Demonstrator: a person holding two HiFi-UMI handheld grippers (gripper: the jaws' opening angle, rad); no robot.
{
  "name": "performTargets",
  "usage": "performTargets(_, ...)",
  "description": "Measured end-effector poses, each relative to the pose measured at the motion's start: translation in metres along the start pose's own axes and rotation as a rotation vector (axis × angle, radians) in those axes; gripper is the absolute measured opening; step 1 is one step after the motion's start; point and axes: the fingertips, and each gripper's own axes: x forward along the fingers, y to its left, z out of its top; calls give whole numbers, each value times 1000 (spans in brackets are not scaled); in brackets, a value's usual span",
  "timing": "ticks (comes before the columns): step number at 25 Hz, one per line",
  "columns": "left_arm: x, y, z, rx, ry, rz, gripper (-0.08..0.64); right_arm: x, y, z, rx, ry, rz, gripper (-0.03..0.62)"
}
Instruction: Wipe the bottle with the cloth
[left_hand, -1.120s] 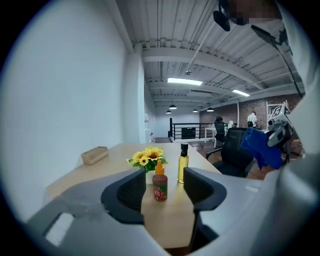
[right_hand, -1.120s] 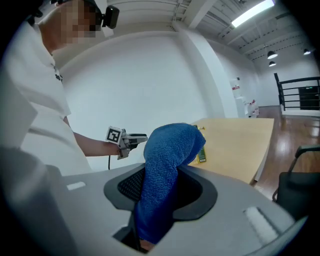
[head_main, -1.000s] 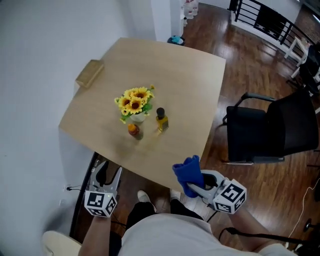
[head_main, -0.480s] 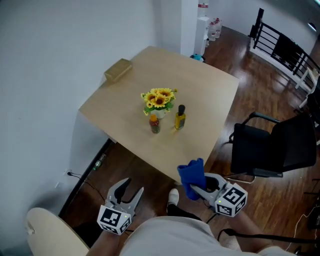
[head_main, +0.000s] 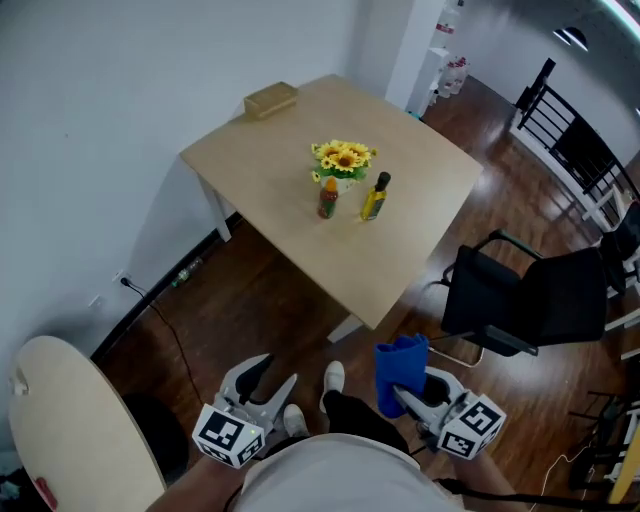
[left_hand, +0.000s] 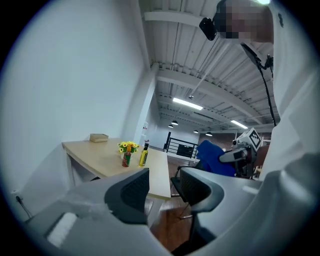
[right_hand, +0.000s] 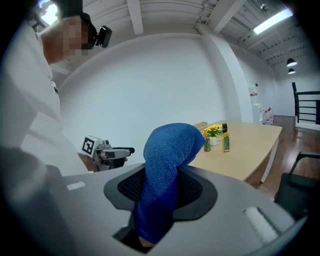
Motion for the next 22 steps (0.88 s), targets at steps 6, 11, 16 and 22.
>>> performTargets(6,-9,-41,1,21,-57,27,201,-40,11,-16,-41,-10,12,155)
performTargets(11,1,-94,-8,28,-37,45,198,-87,4,-18,-85,-34,44,155)
performTargets(16,38,-168,-12,39,-43,33,187,-155,-29,-37,-86,-46,28,155)
performTargets(22,73,-257,-2,88,-46,-22,187,-225,-56,-56,-77,-39,18,153)
